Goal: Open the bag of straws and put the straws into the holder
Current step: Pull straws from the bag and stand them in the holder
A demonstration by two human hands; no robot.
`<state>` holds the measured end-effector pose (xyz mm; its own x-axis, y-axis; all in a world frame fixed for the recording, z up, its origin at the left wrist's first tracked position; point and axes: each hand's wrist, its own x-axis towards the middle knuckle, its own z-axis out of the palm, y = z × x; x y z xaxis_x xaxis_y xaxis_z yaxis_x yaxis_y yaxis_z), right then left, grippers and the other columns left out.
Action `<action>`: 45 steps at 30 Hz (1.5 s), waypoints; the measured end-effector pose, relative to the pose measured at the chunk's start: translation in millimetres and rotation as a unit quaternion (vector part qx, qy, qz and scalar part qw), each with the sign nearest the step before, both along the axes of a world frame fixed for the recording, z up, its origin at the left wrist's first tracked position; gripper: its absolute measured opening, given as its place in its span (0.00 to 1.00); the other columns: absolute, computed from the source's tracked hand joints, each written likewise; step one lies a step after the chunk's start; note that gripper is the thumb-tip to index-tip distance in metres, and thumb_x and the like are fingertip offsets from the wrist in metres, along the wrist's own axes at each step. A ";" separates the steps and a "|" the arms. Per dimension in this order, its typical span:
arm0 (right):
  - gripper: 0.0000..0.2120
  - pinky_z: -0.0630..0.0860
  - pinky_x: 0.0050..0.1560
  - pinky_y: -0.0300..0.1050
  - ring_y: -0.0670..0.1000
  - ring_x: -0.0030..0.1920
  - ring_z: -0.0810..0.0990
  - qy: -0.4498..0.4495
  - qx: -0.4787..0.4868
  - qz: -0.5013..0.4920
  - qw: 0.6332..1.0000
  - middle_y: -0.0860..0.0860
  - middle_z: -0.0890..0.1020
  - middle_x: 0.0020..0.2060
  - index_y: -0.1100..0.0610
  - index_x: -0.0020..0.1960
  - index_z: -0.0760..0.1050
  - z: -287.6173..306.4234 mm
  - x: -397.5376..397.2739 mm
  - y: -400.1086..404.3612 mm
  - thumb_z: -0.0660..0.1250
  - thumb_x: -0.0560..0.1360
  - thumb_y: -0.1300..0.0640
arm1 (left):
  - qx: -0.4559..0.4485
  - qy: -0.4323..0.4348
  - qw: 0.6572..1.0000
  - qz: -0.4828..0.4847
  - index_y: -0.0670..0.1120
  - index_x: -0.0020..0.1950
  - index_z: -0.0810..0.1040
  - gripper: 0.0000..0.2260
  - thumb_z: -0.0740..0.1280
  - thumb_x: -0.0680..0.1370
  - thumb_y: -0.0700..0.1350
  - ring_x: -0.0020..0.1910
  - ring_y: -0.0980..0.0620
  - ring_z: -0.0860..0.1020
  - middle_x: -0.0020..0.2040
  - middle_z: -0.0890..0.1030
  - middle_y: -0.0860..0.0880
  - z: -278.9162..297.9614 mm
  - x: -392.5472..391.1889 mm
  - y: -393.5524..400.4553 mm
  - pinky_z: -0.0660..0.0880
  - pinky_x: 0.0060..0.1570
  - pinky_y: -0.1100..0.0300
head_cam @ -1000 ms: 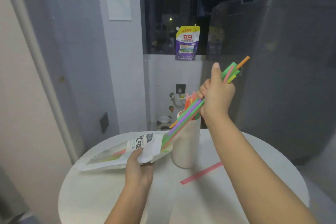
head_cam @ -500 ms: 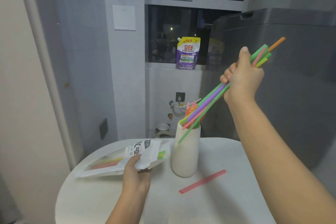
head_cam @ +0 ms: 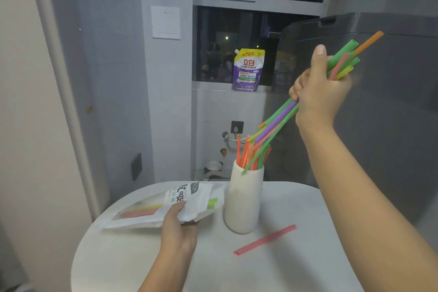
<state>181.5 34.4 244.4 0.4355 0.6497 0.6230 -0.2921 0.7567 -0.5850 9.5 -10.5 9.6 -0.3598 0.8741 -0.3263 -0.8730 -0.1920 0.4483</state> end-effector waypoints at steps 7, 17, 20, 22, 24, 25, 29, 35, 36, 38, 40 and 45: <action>0.18 0.64 0.21 0.35 0.45 0.17 0.65 0.014 0.026 0.006 1.000 0.45 0.67 0.17 0.51 0.29 0.64 9.2 1.7 -0.7 0.64 0.76 0.52 | -0.002 -0.005 1.000 -0.002 0.42 0.45 0.74 0.07 0.59 0.76 0.32 0.42 0.48 0.78 0.43 0.80 0.45 1.9 0.3 0.6 0.74 0.42 0.55; 0.15 0.67 0.22 0.34 0.43 0.18 0.68 -0.057 -0.028 0.016 0.998 0.44 0.69 0.18 0.53 0.33 0.65 -13.2 -2.9 11.8 0.64 0.76 0.52 | 0.003 -0.007 1.000 -0.003 0.43 0.46 0.75 0.07 0.60 0.76 0.32 0.41 0.48 0.79 0.33 0.84 0.48 2.6 0.9 -1.1 0.75 0.41 0.55; 0.15 0.67 0.22 0.34 0.43 0.18 0.68 -0.072 -0.021 0.013 0.997 0.44 0.69 0.18 0.53 0.33 0.65 -12.5 -4.1 10.5 0.64 0.76 0.52 | 0.005 -0.008 1.000 -0.003 0.43 0.46 0.75 0.07 0.60 0.76 0.32 0.42 0.48 0.79 0.33 0.84 0.48 2.3 0.0 -1.0 0.76 0.40 0.56; 0.15 0.68 0.22 0.35 0.44 0.18 0.67 -0.072 -0.004 0.007 0.997 0.44 0.69 0.17 0.52 0.32 0.66 -10.0 -3.9 6.8 0.64 0.76 0.52 | 0.004 -0.009 1.000 0.000 0.43 0.46 0.75 0.07 0.60 0.76 0.32 0.42 0.48 0.79 0.33 0.84 0.48 2.4 -0.5 -0.1 0.76 0.39 0.56; 0.16 0.69 0.22 0.35 0.44 0.18 0.67 -0.056 0.019 0.015 0.998 0.44 0.69 0.17 0.50 0.30 0.67 -6.1 -3.6 2.5 0.64 0.76 0.51 | 0.006 -0.013 1.000 0.000 0.42 0.47 0.75 0.07 0.60 0.76 0.32 0.42 0.48 0.80 0.37 0.84 0.47 2.7 -0.4 0.3 0.78 0.35 0.57; 0.18 0.68 0.22 0.36 0.45 0.17 0.67 -0.047 0.027 0.025 0.998 0.44 0.68 0.17 0.47 0.27 0.68 -3.8 -3.3 0.8 0.64 0.75 0.50 | 0.009 -0.017 1.000 0.000 0.42 0.49 0.75 0.08 0.60 0.76 0.32 0.42 0.48 0.80 0.41 0.83 0.46 2.6 -0.2 0.6 0.79 0.33 0.59; 0.21 0.68 0.21 0.37 0.46 0.17 0.66 -0.065 0.032 0.054 0.996 0.45 0.67 0.16 0.46 0.24 0.68 -1.9 -4.4 1.4 0.64 0.75 0.49 | 0.010 -0.026 1.000 -0.004 0.42 0.47 0.75 0.07 0.60 0.76 0.32 0.42 0.48 0.80 0.44 0.81 0.45 2.7 0.7 1.0 0.79 0.34 0.58; 0.18 0.71 0.23 0.37 0.45 0.18 0.70 -0.130 -0.023 -0.013 0.991 0.46 0.70 0.17 0.52 0.31 0.66 -9.1 -6.1 16.1 0.62 0.76 0.46 | 0.012 -0.039 0.999 -0.003 0.42 0.50 0.74 0.08 0.60 0.76 0.32 0.44 0.47 0.80 0.46 0.81 0.44 3.6 -1.9 -0.8 0.80 0.34 0.58; 0.19 0.72 0.23 0.37 0.45 0.18 0.70 -0.147 -0.034 -0.022 0.988 0.46 0.70 0.17 0.53 0.31 0.66 -8.4 -6.3 18.7 0.62 0.76 0.45 | 0.014 -0.040 0.999 -0.002 0.42 0.50 0.74 0.08 0.60 0.76 0.32 0.44 0.47 0.79 0.47 0.80 0.44 3.5 -2.2 -0.8 0.80 0.34 0.58; 0.19 0.73 0.24 0.38 0.45 0.18 0.72 -0.184 -0.051 -0.037 0.981 0.46 0.71 0.17 0.54 0.32 0.67 -6.6 -8.9 23.4 0.62 0.76 0.45 | 0.016 -0.037 0.999 -0.002 0.42 0.51 0.74 0.08 0.60 0.76 0.32 0.44 0.47 0.79 0.47 0.80 0.44 3.7 -2.7 -0.8 0.80 0.36 0.57; 0.17 0.73 0.24 0.38 0.45 0.18 0.72 -0.203 -0.058 -0.044 0.976 0.46 0.72 0.17 0.53 0.33 0.68 -5.0 -13.1 27.3 0.62 0.76 0.45 | 0.015 -0.036 0.999 -0.001 0.42 0.54 0.73 0.10 0.60 0.76 0.32 0.45 0.46 0.79 0.48 0.80 0.43 3.6 -2.3 -0.2 0.80 0.38 0.56; 0.12 0.70 0.21 0.30 0.43 0.19 0.74 -0.238 -0.087 -0.065 0.965 0.47 0.74 0.24 0.48 0.35 0.71 -5.7 -27.9 38.6 0.63 0.76 0.47 | 0.014 -0.046 0.999 -0.006 0.42 0.52 0.74 0.09 0.60 0.76 0.32 0.45 0.47 0.80 0.48 0.81 0.44 5.2 -0.6 -0.1 0.80 0.36 0.56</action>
<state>153.7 72.9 238.7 0.2123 0.7214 0.6591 0.1312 0.6474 -0.7508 8.9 -10.6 14.8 -0.3186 0.8877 -0.3324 -0.9129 -0.1929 0.3597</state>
